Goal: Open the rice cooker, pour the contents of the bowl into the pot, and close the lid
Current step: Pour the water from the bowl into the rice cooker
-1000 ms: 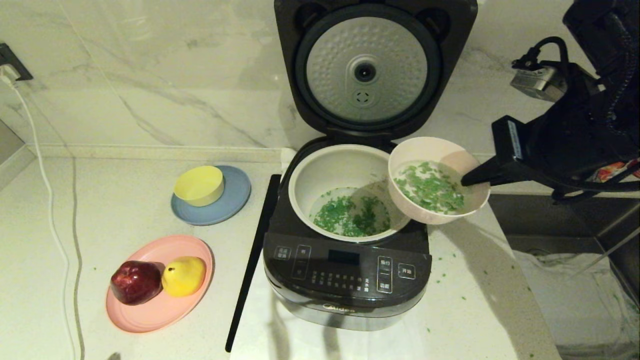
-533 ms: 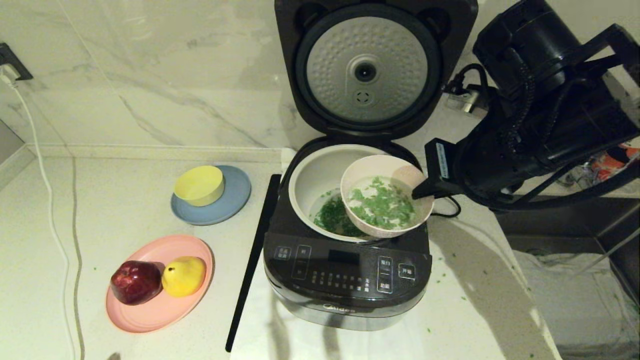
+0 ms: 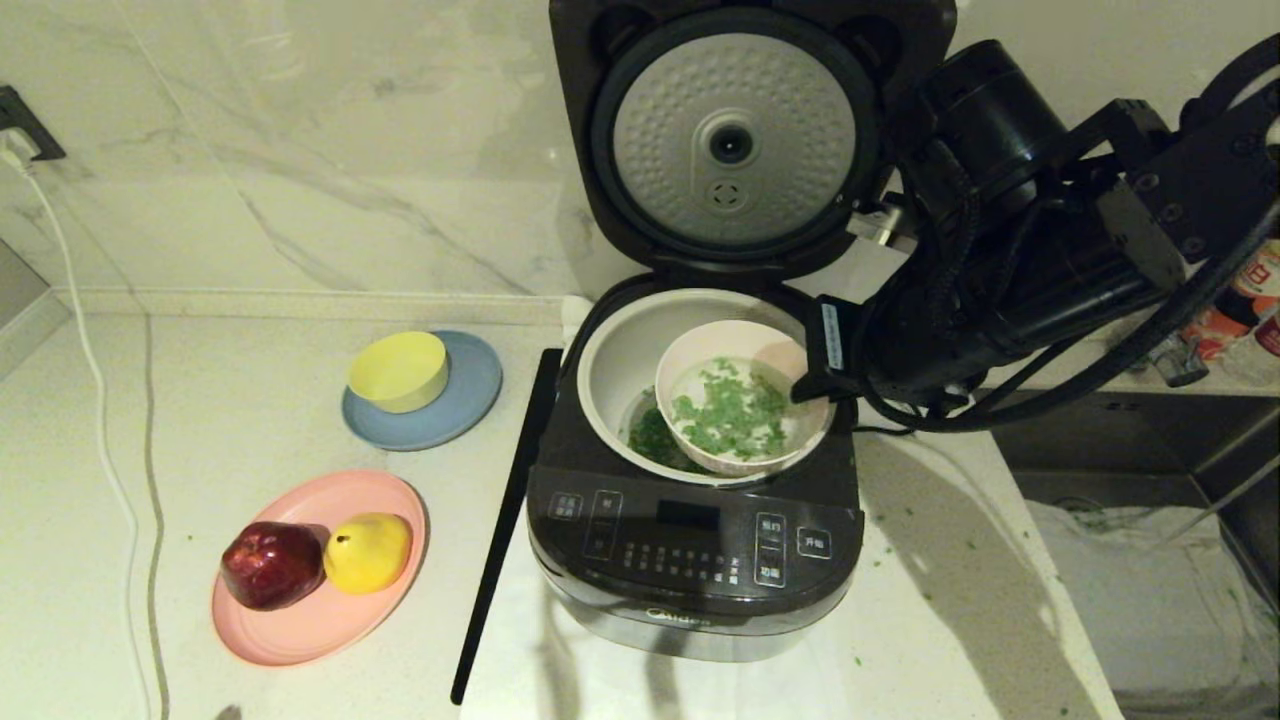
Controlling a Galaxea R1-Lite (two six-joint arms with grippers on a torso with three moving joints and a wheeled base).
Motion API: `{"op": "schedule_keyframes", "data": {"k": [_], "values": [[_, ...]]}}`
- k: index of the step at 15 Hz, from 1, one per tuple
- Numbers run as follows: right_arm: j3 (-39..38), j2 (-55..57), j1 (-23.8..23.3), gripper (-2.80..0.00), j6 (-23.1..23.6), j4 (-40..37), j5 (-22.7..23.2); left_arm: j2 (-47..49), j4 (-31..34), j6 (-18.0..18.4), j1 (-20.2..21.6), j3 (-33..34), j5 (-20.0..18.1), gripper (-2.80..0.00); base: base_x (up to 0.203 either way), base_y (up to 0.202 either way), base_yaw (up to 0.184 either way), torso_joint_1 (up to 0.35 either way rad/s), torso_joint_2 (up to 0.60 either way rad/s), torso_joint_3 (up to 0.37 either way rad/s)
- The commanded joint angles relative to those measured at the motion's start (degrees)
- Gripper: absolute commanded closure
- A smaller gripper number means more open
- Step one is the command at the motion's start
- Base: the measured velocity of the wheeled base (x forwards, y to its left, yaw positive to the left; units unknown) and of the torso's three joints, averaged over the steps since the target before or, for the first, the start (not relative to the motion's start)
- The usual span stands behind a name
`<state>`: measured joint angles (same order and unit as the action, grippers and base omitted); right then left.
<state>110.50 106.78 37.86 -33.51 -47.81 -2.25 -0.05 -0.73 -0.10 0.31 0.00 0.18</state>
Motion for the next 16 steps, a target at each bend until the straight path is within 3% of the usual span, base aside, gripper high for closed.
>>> {"op": "schedule_keyframes", "data": {"k": [1,7,16], "values": [[0.1,1.5,0.1,0.00,-0.2,0.8,-1.8,0.0,0.0,-0.1,0.0,0.5,0.1,0.00,0.000,0.000,0.000,0.000,0.00,0.000],[-0.1,4.4,0.1,0.00,-0.1,7.3,-8.1,0.0,0.0,0.0,0.0,0.5,0.1,0.00,0.000,0.000,0.000,0.000,0.00,0.000],[-0.6,5.7,3.2,0.00,1.3,13.6,-24.5,0.0,0.0,0.0,0.0,0.5,0.0,0.00,0.000,0.000,0.000,0.000,0.00,0.000]]}}
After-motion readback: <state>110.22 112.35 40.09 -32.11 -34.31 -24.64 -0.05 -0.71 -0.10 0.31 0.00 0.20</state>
